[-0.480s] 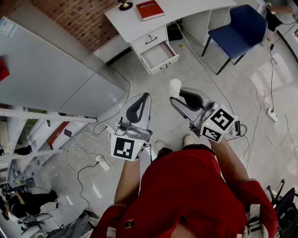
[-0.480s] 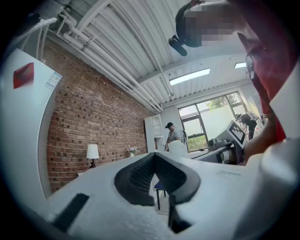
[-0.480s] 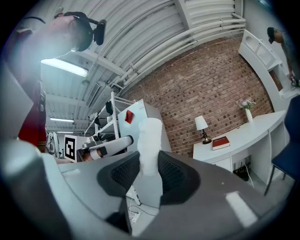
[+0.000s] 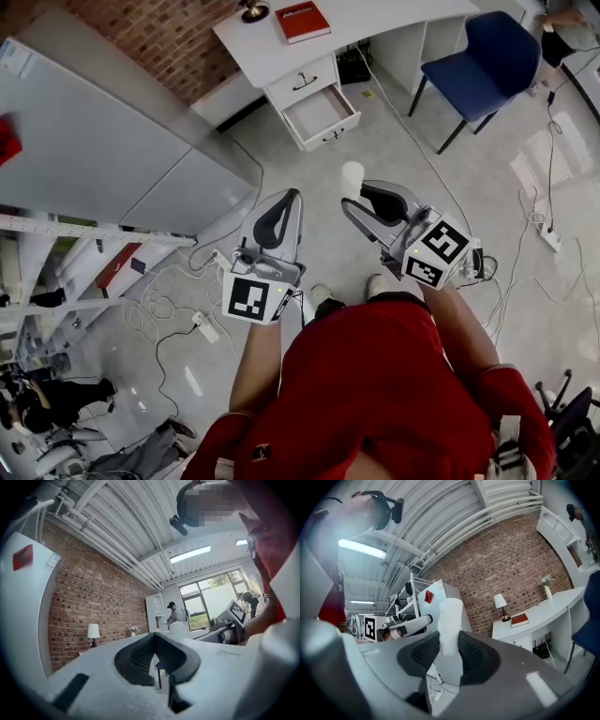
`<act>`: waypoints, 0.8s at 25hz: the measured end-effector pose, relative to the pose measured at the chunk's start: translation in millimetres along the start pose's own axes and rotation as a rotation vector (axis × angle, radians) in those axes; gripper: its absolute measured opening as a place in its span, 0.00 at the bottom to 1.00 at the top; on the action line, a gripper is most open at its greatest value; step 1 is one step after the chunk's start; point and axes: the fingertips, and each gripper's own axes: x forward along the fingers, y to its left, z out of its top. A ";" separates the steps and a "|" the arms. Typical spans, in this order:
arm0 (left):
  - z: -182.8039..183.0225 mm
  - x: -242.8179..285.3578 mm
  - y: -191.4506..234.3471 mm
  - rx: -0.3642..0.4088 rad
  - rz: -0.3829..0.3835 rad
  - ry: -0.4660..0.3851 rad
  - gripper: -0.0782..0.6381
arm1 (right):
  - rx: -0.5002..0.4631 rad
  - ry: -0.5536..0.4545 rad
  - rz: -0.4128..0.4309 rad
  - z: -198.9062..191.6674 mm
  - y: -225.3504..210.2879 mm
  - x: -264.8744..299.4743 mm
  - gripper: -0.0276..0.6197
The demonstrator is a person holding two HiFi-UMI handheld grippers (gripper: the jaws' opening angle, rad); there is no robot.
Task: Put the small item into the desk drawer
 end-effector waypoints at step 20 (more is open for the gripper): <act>-24.3 50.3 -4.8 0.036 0.122 0.055 0.12 | 0.038 0.063 0.054 -8.0 -69.7 -19.7 0.26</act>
